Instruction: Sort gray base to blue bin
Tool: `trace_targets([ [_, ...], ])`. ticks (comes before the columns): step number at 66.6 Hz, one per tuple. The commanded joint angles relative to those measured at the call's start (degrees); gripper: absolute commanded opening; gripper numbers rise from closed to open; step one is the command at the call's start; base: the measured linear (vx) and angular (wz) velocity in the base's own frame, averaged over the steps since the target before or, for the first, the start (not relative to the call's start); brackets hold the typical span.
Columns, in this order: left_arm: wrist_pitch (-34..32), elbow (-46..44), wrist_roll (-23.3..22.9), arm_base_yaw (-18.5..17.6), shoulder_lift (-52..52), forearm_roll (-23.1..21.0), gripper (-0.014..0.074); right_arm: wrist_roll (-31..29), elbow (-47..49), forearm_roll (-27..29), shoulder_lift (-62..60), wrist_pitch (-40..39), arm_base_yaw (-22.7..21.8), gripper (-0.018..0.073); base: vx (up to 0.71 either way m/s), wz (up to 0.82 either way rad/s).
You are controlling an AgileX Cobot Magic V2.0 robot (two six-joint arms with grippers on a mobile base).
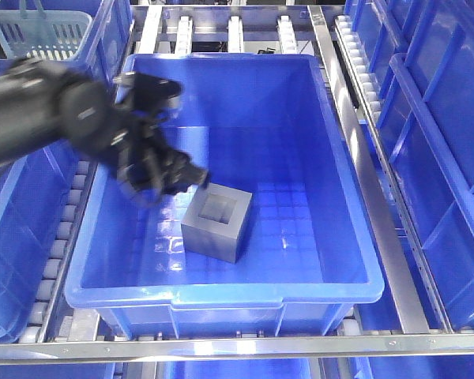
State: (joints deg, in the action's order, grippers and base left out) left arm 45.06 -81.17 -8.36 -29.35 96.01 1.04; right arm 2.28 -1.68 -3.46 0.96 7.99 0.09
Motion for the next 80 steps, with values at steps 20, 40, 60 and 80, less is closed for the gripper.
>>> trace_targets([
  [20,-25.84,30.29,0.46,0.09,-30.83,-0.12,0.0391,-0.38,-0.97,-0.37,0.57,-4.51,0.13,-0.0009,0.00,0.00],
  [40,-29.73,49.82,0.48,0.09,-65.73,-0.20,0.0391,-0.38,-0.97,-0.37,0.57,-4.51,0.13,-0.0009,0.00,0.00],
  [60,-24.95,59.38,0.48,0.09,-97.90,1.08,0.0391,-0.38,-0.97,-0.37,0.57,-4.51,0.13,-0.0009,0.00,0.00],
  [80,-19.16,59.38,0.48,0.09,-91.94,3.24,0.0391,-0.38,-0.97,-0.37,0.57,-4.51,0.13,-0.0009,0.00,0.00],
])
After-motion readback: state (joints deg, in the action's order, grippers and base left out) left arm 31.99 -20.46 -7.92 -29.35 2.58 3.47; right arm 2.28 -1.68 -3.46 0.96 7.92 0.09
